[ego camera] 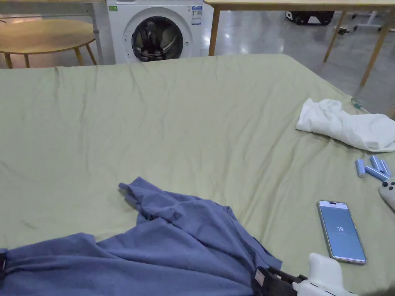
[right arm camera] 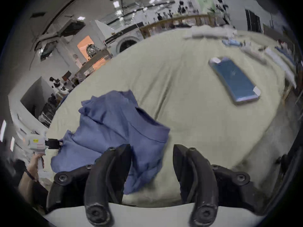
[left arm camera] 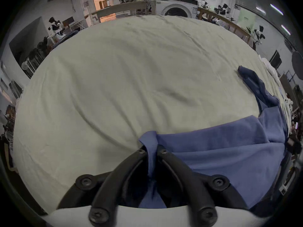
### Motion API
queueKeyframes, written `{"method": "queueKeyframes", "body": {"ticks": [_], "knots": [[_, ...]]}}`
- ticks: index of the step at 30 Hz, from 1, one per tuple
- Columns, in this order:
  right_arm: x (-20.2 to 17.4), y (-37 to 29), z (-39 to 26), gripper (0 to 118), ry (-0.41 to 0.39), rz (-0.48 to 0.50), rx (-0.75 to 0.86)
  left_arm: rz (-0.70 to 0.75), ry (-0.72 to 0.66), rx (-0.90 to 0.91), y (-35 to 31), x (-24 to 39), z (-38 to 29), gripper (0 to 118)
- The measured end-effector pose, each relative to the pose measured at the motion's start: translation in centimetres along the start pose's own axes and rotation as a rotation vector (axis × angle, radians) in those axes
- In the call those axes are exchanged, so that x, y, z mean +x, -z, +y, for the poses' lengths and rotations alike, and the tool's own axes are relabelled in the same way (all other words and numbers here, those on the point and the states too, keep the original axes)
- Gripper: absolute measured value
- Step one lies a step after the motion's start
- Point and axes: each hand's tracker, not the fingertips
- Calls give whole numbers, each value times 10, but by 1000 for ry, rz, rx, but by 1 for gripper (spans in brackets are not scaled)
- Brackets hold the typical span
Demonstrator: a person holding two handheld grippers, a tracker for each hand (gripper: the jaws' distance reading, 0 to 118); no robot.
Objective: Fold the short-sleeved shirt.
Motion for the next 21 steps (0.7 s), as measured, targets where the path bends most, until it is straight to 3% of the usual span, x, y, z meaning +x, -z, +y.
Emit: {"method": "queueKeyframes", "body": {"ticks": [3, 4, 5, 6, 7, 9, 11, 15, 19, 21], "knots": [[1, 15, -5, 53, 34, 29, -15, -18, -30, 7, -2, -3, -3, 2], [-3, 17, -6, 41, 9, -4, -4, -24, -43, 14, -2, -5, -2, 2], [-6, 15, -4, 5, -30, -57, 12, -32, -57, 20, -4, -7, -4, 2], [-7, 12, -4, 2, -21, -22, 9, -40, -74, 38, -6, -8, -7, 2], [-6, 11, -3, 2, 15, 46, 9, -54, -97, 73, -8, -10, -11, 2], [-10, 5, -1, 2, -9, 11, 12, -98, -130, 172, -18, -19, -18, 2], [-20, -15, 7, 2, -94, -1, 76, -140, -201, 276, -53, -28, -26, 2], [-61, -55, 45, 2, -274, 69, 190, -211, -191, 563, -154, -43, -23, 2], [-105, -78, 88, 2, -379, 105, 333, -141, -117, 769, -241, -49, -7, 2], [-125, -85, 113, 2, -410, 126, 403, -156, -162, 839, -269, -55, 5, 2]]}}
